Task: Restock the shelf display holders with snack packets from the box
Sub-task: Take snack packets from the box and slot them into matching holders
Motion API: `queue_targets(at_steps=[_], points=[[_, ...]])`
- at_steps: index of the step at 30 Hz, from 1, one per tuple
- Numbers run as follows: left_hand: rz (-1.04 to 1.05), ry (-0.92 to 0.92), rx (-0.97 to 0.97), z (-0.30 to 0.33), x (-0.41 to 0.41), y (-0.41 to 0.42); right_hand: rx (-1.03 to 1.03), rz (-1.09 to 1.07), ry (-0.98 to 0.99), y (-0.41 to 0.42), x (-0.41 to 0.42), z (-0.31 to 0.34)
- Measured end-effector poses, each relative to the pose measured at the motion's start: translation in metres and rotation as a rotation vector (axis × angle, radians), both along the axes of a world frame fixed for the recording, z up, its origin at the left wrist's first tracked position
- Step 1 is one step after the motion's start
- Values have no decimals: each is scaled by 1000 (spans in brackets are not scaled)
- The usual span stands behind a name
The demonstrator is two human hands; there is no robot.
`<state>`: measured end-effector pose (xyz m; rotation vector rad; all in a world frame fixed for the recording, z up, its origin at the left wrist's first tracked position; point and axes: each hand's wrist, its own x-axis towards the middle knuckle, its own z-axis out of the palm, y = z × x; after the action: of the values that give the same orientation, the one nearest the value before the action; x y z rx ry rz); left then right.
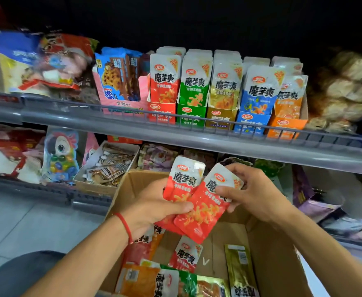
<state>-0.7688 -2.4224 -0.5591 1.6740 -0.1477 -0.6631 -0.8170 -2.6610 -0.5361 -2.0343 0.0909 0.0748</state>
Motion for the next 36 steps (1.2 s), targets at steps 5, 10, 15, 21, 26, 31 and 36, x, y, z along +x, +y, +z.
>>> queue_targets(at_steps=[5, 10, 15, 21, 26, 31, 36], points=[[-203, 44, 40, 3, -15, -7, -39, -6, -61, 10, -3, -6], [-188, -68, 215, 2, -19, -11, -414, -14, -137, 21, 0, -17], [-263, -169, 270, 11, -18, -2, -38, 107, -72, 26, -2, -4], [-208, -218, 196, 20, -10, 14, 236, 30, 166, 43, 5, 11], [-160, -243, 139, 18, 4, 30, -61, 227, 99, 58, 20, 48], [162, -313, 55, 26, 17, 43, -282, 168, -60, 72, 57, 96], [486, -252, 28, 28, 28, 61, -548, -8, -447, 75, 115, 164]])
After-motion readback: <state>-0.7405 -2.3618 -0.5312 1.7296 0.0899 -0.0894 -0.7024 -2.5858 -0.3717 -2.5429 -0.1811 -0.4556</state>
